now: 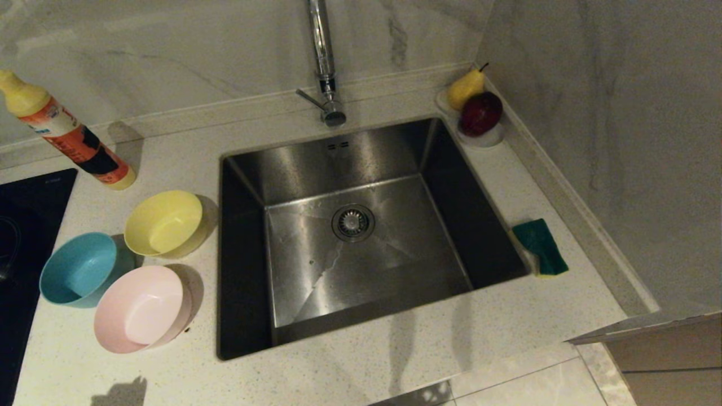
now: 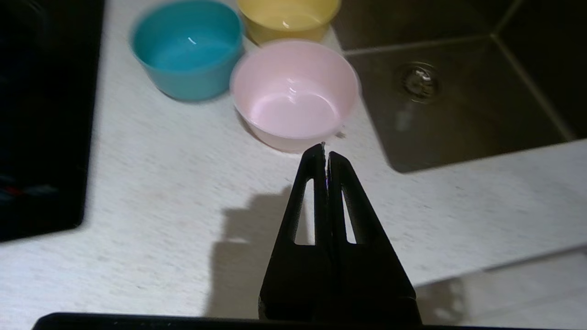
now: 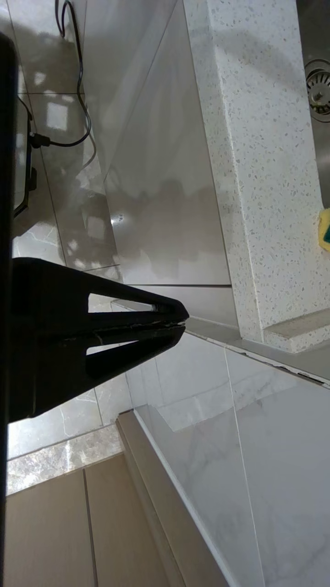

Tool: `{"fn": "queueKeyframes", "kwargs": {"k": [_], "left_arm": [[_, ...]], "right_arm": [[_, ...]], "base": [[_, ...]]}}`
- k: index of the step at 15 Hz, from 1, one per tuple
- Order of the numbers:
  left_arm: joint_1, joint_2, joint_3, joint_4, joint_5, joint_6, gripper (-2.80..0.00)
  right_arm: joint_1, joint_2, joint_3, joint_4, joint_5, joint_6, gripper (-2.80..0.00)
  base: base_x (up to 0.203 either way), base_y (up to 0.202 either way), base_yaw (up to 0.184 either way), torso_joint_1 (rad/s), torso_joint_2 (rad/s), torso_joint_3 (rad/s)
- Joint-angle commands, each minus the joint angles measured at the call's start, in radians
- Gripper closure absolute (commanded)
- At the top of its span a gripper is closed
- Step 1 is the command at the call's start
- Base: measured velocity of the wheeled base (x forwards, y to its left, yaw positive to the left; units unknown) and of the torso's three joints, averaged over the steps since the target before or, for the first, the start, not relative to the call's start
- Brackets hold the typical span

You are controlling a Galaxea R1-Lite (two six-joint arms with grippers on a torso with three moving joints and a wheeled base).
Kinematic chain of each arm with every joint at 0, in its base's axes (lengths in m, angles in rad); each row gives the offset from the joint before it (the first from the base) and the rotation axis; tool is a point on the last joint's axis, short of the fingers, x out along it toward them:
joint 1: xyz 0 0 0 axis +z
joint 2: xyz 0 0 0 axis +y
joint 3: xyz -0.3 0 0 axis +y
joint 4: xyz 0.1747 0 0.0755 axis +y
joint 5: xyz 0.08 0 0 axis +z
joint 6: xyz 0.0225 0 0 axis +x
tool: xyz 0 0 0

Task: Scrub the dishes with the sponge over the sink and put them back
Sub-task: Turn on the faucet

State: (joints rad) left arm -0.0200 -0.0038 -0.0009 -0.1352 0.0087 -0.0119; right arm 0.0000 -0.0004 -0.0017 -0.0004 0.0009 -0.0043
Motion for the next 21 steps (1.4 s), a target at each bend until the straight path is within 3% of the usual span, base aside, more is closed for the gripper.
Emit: {"fn": "queueKeyframes", "kwargs": {"k": [1, 7, 9, 11, 13, 16, 21], "left_arm": [[0.000, 0.001, 0.041, -0.003, 0.016, 0.058, 0.00], [0.000, 0.001, 0.030, -0.029, 0.023, 0.003, 0.00], [0.001, 0.005, -0.064, -0.036, 0.013, 0.003, 0.00], [0.001, 0.052, -0.261, 0.034, -0.026, 0.024, 0.00], [0.001, 0.197, -0.483, 0.113, -0.058, 0.041, 0.00], [0.000, 0.511, -0.671, 0.154, -0.094, 0.046, 0.00], [-0.004, 1.102, -0.973, 0.065, -0.123, -0.041, 0.00]], "right_arm": [[0.000, -0.001, 0.000, 0.000, 0.001, 0.000, 0.00], [0.000, -0.001, 0.000, -0.001, 0.001, -0.002, 0.00], [0.000, 0.000, 0.000, -0.001, 0.001, 0.000, 0.00], [0.000, 0.000, 0.000, -0.001, 0.001, 0.000, 0.00], [0.000, 0.000, 0.000, -0.001, 0.001, 0.000, 0.00], [0.000, 0.000, 0.000, -0.001, 0.001, 0.000, 0.00], [0.000, -0.001, 0.000, 0.000, 0.001, 0.000, 0.00]], "base": [[0.000, 0.000, 0.000, 0.000, 0.00, 0.000], [0.000, 0.000, 0.000, 0.000, 0.00, 0.000], [0.000, 0.000, 0.000, 0.000, 0.00, 0.000], [0.000, 0.000, 0.000, 0.000, 0.00, 0.000], [0.000, 0.000, 0.000, 0.000, 0.00, 0.000], [0.000, 0.000, 0.000, 0.000, 0.00, 0.000], [0.000, 0.000, 0.000, 0.000, 0.00, 0.000]]}}
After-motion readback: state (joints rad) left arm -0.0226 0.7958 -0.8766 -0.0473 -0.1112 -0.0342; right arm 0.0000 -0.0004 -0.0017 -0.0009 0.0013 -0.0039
